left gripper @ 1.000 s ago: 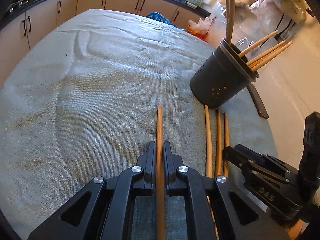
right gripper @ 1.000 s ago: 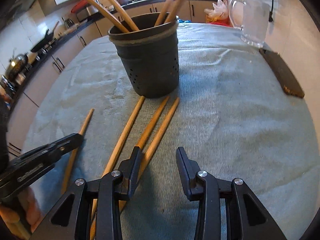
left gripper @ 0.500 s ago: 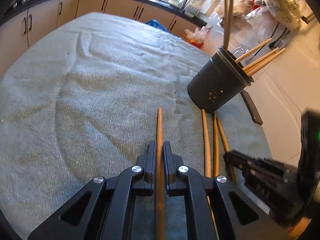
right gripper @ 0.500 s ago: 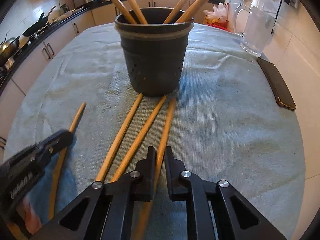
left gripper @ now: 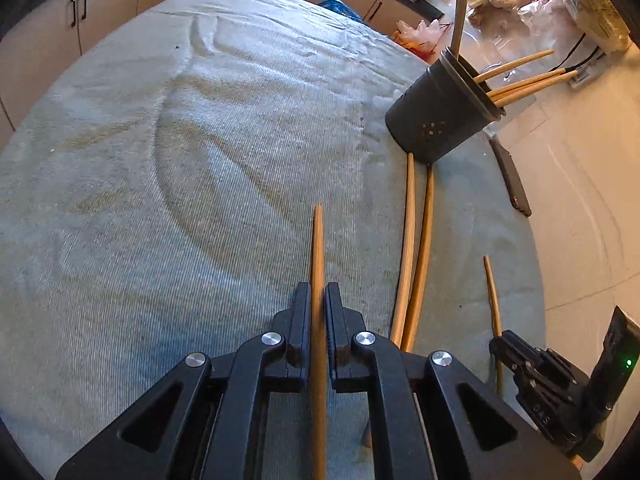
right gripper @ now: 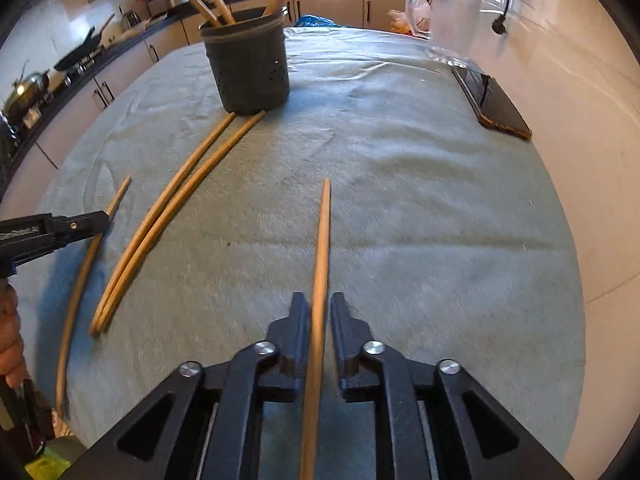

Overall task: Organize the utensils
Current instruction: 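Grasp a chopstick with the left gripper while the right gripper grasps another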

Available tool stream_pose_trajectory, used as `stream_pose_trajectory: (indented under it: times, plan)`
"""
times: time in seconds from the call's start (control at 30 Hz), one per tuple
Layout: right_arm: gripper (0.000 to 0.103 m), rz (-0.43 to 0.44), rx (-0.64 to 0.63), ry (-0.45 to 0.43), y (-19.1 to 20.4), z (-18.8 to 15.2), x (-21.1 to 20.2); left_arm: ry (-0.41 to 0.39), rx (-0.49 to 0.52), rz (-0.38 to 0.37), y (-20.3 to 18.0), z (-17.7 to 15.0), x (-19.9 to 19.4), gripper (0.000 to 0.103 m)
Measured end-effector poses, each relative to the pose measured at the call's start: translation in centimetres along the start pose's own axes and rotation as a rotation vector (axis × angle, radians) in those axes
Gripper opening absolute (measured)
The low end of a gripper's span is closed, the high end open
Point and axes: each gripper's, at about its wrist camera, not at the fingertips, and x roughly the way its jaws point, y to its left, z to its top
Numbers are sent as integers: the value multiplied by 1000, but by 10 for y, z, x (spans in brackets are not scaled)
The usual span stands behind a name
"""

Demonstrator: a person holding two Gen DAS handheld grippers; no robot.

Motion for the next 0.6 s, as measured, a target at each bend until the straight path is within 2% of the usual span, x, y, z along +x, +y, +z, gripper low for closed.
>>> stream_pose_trajectory:
  times: [0.07, 0.13, 0.27, 0.43, 0.6]
  plan:
    - [34, 32, 10, -6, -2, -1, -2, 5, 1, 11, -2, 0, 0, 7]
    - [37, 37, 7, -12, 1, 0, -1, 8, -1, 19, -2, 1, 1, 7]
    - [39, -15, -3, -10, 1, 13, 9, 15, -2, 35, -5, 6, 3, 7]
    - [41, -1, 10, 22, -6, 39, 22, 15, 35, 64, -11, 14, 7, 8]
    - [41, -30, -9, 69, -2, 57, 32, 2, 76, 87, -16, 21, 12, 8]
